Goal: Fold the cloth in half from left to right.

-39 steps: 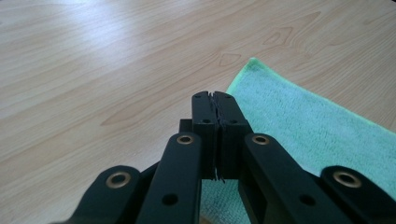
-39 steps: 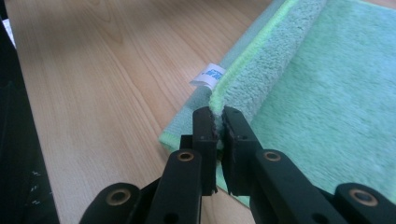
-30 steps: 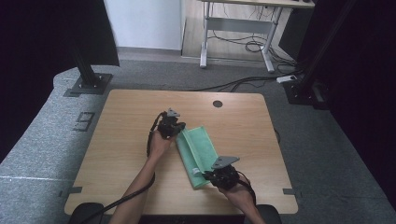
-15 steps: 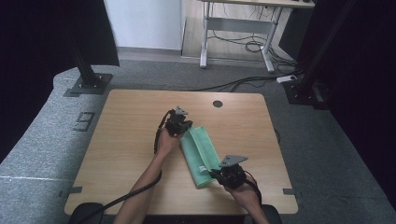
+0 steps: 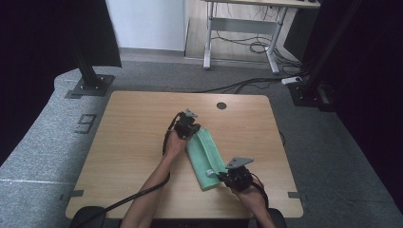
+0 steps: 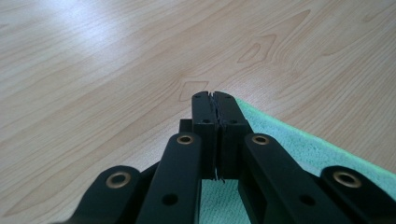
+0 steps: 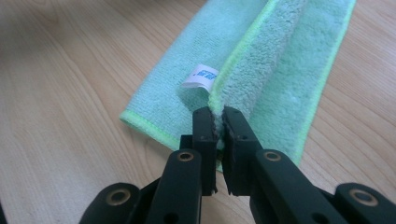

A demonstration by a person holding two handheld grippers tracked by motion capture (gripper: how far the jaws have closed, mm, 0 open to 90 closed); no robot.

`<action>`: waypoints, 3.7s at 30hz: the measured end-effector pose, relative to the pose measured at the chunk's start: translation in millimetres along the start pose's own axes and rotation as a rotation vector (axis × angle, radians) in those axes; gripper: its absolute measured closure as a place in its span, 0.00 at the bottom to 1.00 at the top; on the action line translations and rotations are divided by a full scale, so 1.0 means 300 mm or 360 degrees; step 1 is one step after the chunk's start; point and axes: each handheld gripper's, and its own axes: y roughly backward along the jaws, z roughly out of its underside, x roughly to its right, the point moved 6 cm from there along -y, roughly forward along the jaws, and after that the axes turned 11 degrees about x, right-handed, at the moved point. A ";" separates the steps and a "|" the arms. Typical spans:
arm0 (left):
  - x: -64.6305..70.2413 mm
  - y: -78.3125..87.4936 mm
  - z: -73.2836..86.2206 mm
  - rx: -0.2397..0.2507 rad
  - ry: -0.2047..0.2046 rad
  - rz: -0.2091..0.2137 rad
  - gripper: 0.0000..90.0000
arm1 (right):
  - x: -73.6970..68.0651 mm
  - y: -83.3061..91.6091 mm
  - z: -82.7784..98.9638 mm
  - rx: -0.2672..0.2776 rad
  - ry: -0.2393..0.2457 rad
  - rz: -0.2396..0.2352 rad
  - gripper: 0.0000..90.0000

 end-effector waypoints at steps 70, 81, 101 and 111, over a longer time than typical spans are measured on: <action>0.133 0.195 0.265 -0.0091 -0.0108 -0.0079 0.16 | 0.167 -0.044 0.068 -0.0122 -0.0026 0.0179 0.39; 0.074 0.210 0.268 -0.0115 -0.0092 -0.0107 0.16 | 0.103 -0.084 0.049 -0.0102 0.0008 0.0131 0.38; -0.054 0.224 0.263 -0.0149 -0.0044 -0.0171 0.15 | 0.039 -0.192 -0.016 -0.0077 0.0041 0.0122 0.35; -0.104 0.229 0.264 -0.0148 0.0012 -0.0189 0.15 | 0.032 -0.240 -0.048 -0.0076 0.0043 0.0117 0.34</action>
